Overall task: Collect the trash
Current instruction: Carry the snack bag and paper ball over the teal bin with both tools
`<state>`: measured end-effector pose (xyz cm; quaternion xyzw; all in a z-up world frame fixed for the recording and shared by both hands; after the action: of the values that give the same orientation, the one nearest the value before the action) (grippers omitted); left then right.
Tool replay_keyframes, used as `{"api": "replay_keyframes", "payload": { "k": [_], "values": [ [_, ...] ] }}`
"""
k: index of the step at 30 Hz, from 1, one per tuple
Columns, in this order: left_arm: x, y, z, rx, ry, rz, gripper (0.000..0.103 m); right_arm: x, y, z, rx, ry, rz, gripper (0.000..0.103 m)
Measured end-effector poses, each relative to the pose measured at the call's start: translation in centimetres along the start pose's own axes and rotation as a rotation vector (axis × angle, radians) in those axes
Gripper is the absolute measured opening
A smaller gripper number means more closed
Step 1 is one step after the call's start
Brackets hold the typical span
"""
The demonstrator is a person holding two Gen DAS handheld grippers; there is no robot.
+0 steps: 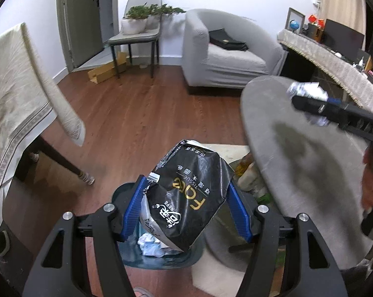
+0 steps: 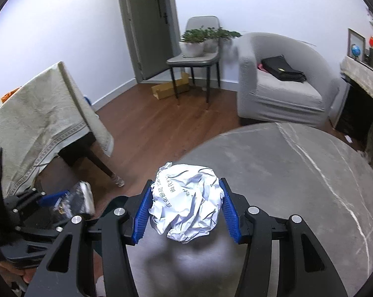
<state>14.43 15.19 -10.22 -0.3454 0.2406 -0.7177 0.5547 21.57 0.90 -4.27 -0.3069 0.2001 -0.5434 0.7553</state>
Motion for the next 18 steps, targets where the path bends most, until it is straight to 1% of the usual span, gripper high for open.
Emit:
{"api": "replay_keyframes", "payload": {
  "k": [2,5,8,14,18],
  "values": [
    [-1.4,0.4,-0.9,-0.018,-0.018,0.011,0.066,-1.0,0.1,0.3,0.006,-0.008,0.012,0.053],
    [-3.2,1.2,-1.9,-0.048,-0.053,0.005,0.066,-2.7,0.3,0.7,0.011,-0.019,0.032,0.053],
    [-4.6,1.8,-2.9,-0.071,-0.067,0.018,0.066,-4.2,1.0,0.8,0.004,-0.032,0.046,0.053],
    [-6.8,3.1,-4.7,-0.102,-0.125,0.002,0.066,-7.0,1.7,0.9,-0.002,-0.056,0.071,0.053],
    [-7.9,4.1,-5.9,-0.135,-0.135,0.015,0.066,-9.1,2.3,0.8,-0.011,-0.081,0.089,0.053]
  ]
}}
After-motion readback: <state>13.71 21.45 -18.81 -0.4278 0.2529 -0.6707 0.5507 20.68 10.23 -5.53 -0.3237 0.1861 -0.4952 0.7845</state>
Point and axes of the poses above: each gripper's, at about its wrist camera, not at the fingertips, and y roughly the way its jaws point, x to its right, z to its top, the point moved 9 cm from there along y, roughly the way its jaws point, and after that the axes turned 13 degrees about -z, right-handed, at the moved point
